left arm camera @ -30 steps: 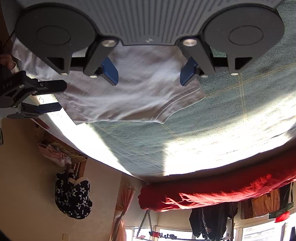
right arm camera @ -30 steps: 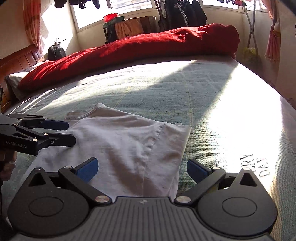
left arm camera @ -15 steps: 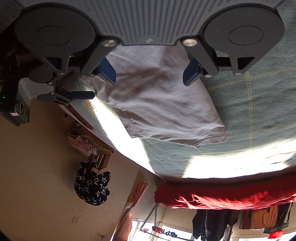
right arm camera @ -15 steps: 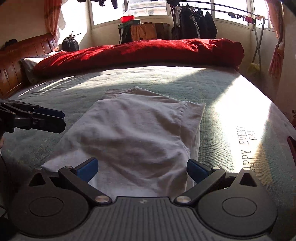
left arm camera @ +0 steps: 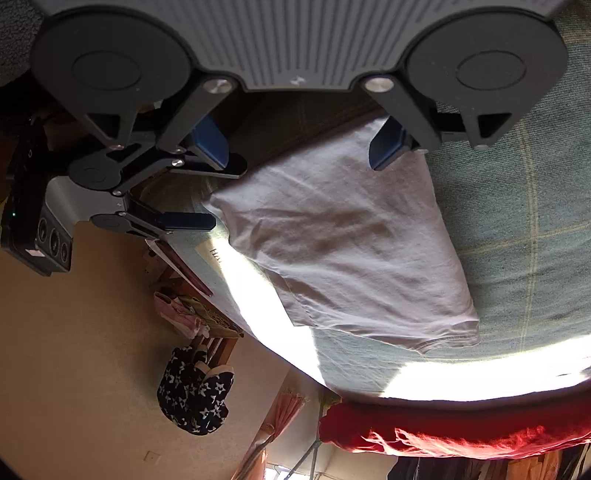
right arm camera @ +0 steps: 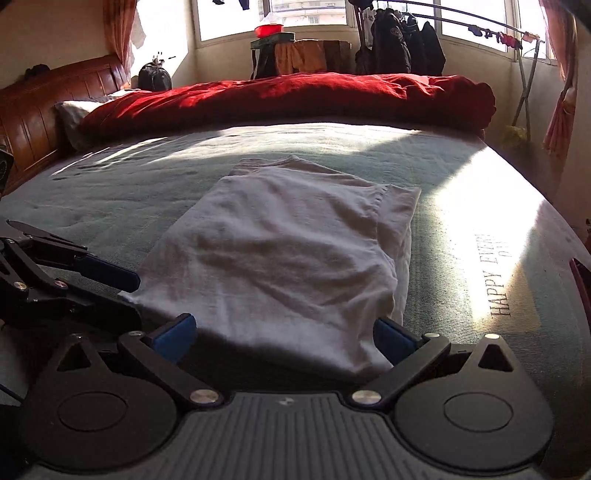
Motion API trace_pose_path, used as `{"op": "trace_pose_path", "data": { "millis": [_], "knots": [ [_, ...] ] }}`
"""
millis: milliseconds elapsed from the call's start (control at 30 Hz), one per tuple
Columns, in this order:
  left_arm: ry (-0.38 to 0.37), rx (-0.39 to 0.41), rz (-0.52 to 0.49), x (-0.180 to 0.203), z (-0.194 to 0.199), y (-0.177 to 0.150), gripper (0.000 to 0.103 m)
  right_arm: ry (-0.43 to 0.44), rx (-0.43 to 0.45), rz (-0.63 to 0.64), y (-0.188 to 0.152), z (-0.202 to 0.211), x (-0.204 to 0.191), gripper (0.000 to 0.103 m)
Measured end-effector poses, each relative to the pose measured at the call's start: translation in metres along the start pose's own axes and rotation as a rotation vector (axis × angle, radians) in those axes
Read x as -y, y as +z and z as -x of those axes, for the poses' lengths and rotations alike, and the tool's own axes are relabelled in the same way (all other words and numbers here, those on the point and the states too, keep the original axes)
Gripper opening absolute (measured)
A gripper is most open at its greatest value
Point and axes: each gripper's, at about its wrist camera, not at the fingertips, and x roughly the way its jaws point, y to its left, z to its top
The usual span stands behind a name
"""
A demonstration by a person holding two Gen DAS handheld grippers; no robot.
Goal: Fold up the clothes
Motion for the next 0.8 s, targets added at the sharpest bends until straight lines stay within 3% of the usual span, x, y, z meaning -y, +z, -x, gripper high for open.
{"op": "trace_pose_path", "data": {
  "millis": [33, 167, 300, 533, 600, 700, 800],
  "knots": [
    [0.009, -0.007, 0.002, 0.000, -0.001, -0.001, 0.084, 0.013, 0.006, 0.001, 0.001, 0.001, -0.001, 0.103],
    [0.047, -0.031, 0.008, 0.000, -0.007, -0.003, 0.084, 0.027, -0.022, -0.020, -0.005, -0.007, 0.001, 0.103],
    [0.070, 0.007, 0.002, -0.004, 0.005, 0.002, 0.084, 0.025, -0.051, -0.056, -0.011, -0.010, 0.008, 0.103],
    [0.144, 0.071, 0.032, -0.017, 0.024, 0.011, 0.084, 0.042, 0.027, -0.050, 0.018, -0.013, 0.014, 0.103],
    [0.156, 0.068, 0.041, -0.019, 0.026, 0.009, 0.084, 0.055, -0.009, -0.089, 0.018, -0.025, 0.019, 0.103],
    [0.176, 0.061, 0.054, -0.026, 0.028, 0.007, 0.084, -0.006, -0.038, -0.110, 0.009, -0.028, 0.026, 0.103],
    [0.186, 0.062, 0.065, -0.031, 0.025, 0.011, 0.084, -0.039, -0.010, -0.132, 0.004, -0.014, 0.035, 0.103]
  ]
}}
